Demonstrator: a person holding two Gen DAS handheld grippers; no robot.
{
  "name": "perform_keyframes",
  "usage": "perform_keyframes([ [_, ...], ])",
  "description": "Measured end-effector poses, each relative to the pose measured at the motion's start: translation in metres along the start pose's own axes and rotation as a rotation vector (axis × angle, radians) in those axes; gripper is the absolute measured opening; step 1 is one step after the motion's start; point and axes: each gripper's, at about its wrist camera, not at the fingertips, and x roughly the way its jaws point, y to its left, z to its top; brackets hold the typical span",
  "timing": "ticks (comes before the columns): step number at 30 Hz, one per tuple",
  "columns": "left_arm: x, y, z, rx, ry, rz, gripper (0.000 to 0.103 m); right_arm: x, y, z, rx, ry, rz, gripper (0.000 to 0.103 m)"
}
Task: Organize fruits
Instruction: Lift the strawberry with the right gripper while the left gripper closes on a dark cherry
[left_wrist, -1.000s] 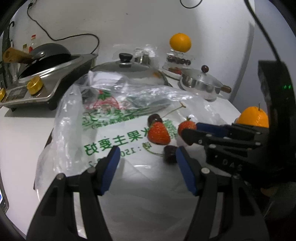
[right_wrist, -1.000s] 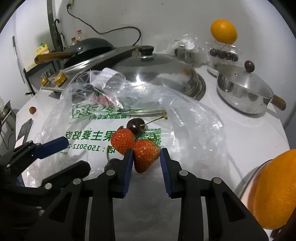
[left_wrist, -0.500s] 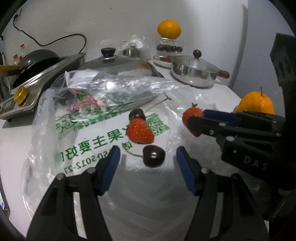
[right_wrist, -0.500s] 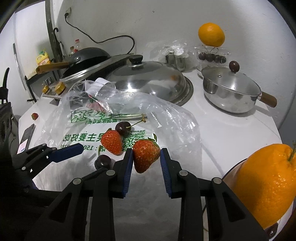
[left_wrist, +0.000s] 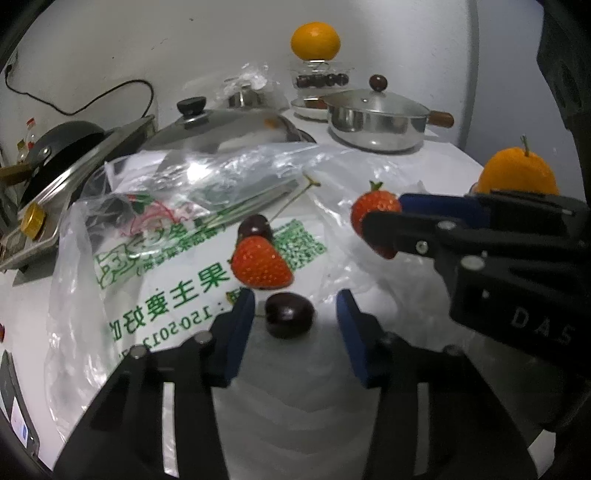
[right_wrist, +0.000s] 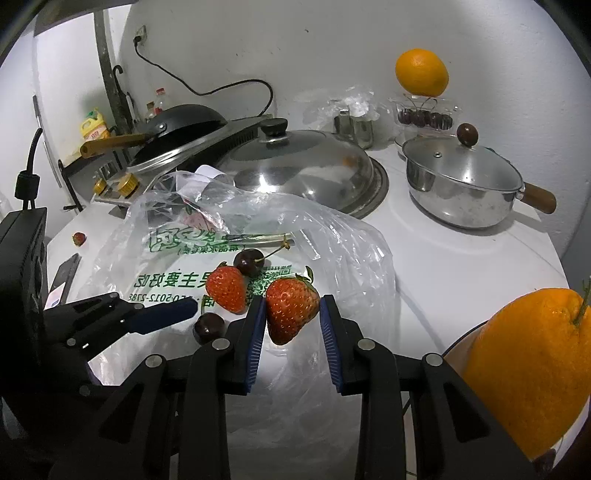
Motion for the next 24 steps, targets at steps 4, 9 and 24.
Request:
perform_keyframes([
  [4,0.0017,-0.0024,-0.0002,0.016,0.004,0.000,0.041,-0.0006,-0.0005,0.0003,0.000,-0.003,0.005,0.032],
  [9,0.0028,-0.0034,0.0011,0.026,0.000,0.000,0.038,-0.0013,-0.0012,0.0004,0.003,-0.006,0.007,0.032],
  [24,0.0003,0.0007,-0.0001,0.013,-0.009,0.000,0.030,-0.0011,-0.0006,0.0004,0.002,-0.006,0.006,0.032],
])
